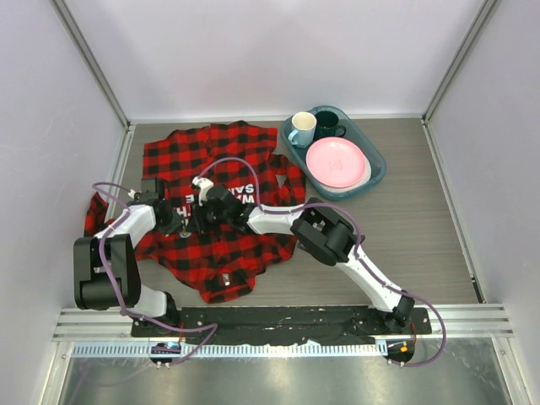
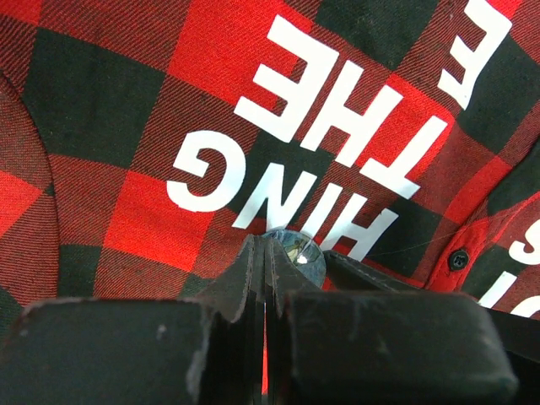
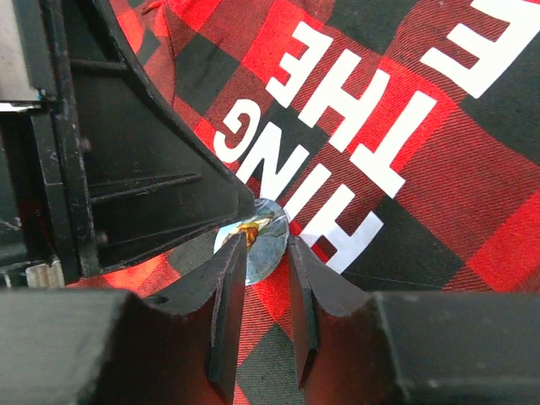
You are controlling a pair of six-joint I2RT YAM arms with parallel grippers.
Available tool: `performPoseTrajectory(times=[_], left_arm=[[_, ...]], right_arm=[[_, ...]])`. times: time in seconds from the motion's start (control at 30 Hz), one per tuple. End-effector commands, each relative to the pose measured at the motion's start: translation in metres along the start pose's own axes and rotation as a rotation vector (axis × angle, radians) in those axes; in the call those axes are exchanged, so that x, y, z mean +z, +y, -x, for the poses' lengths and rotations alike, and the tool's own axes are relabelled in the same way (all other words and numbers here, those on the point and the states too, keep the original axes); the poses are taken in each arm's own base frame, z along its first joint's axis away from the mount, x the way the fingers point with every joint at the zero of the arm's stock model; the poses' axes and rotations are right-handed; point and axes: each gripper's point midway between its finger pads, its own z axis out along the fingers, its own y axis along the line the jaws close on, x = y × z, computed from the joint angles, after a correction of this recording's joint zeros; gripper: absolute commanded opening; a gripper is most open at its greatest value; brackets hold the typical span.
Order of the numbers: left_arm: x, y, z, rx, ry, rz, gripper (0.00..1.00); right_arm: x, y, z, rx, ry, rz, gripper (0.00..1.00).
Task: Remove the brooch from the garment
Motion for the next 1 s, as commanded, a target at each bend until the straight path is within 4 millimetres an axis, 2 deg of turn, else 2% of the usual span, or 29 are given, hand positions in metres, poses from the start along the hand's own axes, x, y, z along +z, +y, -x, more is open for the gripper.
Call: performPoseTrajectory(times=[0.0, 0.13, 0.27, 0.33, 0.37, 0.47, 0.63, 0.87, 0.97], left_arm=[[-0.001, -0.001, 0.005, -0.011, -0.026, -0.009, 0.00], [-0.004, -0.003, 0.005, -0.012, -0.027, -0.020, 0.00], [-0.008, -0.005, 0.004, -0.021, -0.025, -0.038, 0.00], [-0.014, -0.008, 0.007, -0.030, -0.045, -0.054, 0.12], [-0.016, -0.008, 0.008, -0.041, -0.053, -0.059, 0.21], [-0.027, -0.011, 0.011, -0.059, -0.082, -0.082, 0.34], [-0.040, -0.011, 0.014, -0.086, -0.110, -0.091, 0.38], [-0.044, -0.008, 0.010, -0.151, -0.095, -0.103, 0.51], [-0.044, -0.007, 0.008, -0.215, -0.052, -0.096, 0.51]], right_arm=[[0.005, 0.028, 0.012, 0.031, -0.011, 0.115, 0.33], [0.003, 0.037, 0.018, 0.039, -0.025, 0.151, 0.34], [-0.004, 0.037, 0.024, 0.040, -0.062, 0.147, 0.32], [-0.006, 0.041, 0.028, 0.038, -0.071, 0.168, 0.29], [-0.006, 0.043, 0.029, 0.041, -0.073, 0.175, 0.27], [-0.007, 0.048, 0.029, 0.050, -0.079, 0.202, 0.22], [-0.011, 0.052, 0.032, 0.050, -0.094, 0.219, 0.20], [-0.013, 0.058, 0.029, 0.036, -0.082, 0.263, 0.22], [-0.014, 0.060, 0.027, 0.030, -0.082, 0.267, 0.24]])
